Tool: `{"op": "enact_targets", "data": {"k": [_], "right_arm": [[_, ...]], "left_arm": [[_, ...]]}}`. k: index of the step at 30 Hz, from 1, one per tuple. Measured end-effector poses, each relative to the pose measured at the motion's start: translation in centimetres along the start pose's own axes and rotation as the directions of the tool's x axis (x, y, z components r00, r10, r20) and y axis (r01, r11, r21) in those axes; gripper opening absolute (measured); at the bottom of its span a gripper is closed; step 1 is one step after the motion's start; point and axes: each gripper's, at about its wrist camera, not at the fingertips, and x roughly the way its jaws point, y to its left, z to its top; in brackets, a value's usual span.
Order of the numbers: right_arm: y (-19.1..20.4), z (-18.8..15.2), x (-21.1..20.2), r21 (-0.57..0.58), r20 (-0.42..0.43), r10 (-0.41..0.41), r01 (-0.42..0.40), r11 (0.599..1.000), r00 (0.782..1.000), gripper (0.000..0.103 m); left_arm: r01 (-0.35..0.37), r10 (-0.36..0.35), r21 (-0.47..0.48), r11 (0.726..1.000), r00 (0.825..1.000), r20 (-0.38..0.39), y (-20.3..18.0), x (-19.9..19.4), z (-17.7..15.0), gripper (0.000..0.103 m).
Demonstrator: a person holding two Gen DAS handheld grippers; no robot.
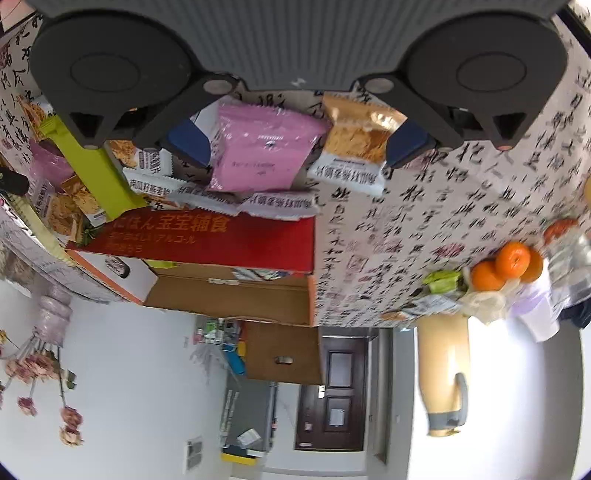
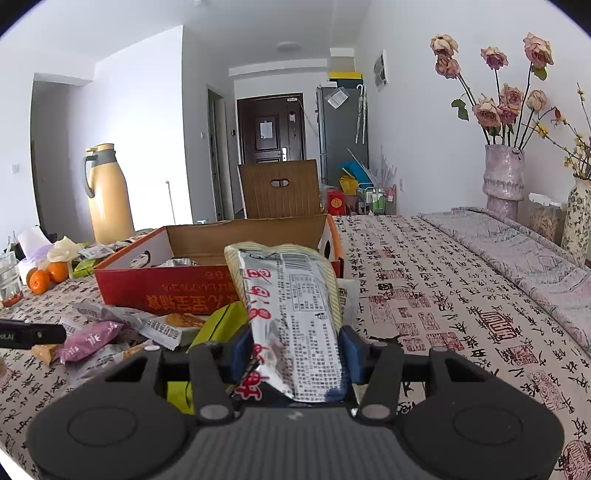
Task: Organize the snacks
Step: 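Grasp the pink packet with the left gripper while the right gripper holds the wafer packet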
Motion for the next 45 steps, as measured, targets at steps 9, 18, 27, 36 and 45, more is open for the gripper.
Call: {"op": "enact_targets", "data": {"k": [9,18,27,36,45], "right_arm": [[-0.1,-0.1,0.2,0.004,-0.003,-0.005,0.005,1.0,1.0,0.05],[-0.2,-0.3,0.7,0.009,-0.017,-0.003,0.003,1.0,1.0,0.051],[-0.2,-0.4,0.5,0.011,-0.021,0.002,-0.002,1.0,1.0,0.051],[-0.1,-0.5,0.4,0.013,-0.023,0.008,-0.008,1.0,1.0,0.051],[-0.1,-0.4,0.0,0.011,-0.01,0.01,-0.01,1.0,1.0,0.051]], "left_arm": [[0.078,-0.074,0.042,0.996,0.994,-0.075,-1.6,3.3,1.1,0.065],[0.114,-0.111,0.036,0.993,0.99,-0.092,-1.9,4.5,1.4,0.053],[0.104,-0.102,0.009,0.995,0.986,-0.13,-1.4,5.5,1.6,0.065],[0.104,-0.102,0.008,0.995,0.985,-0.136,-1.5,5.4,1.5,0.062],[0.074,-0.072,0.025,0.997,0.994,-0.086,-1.9,3.3,1.4,0.062]]}}
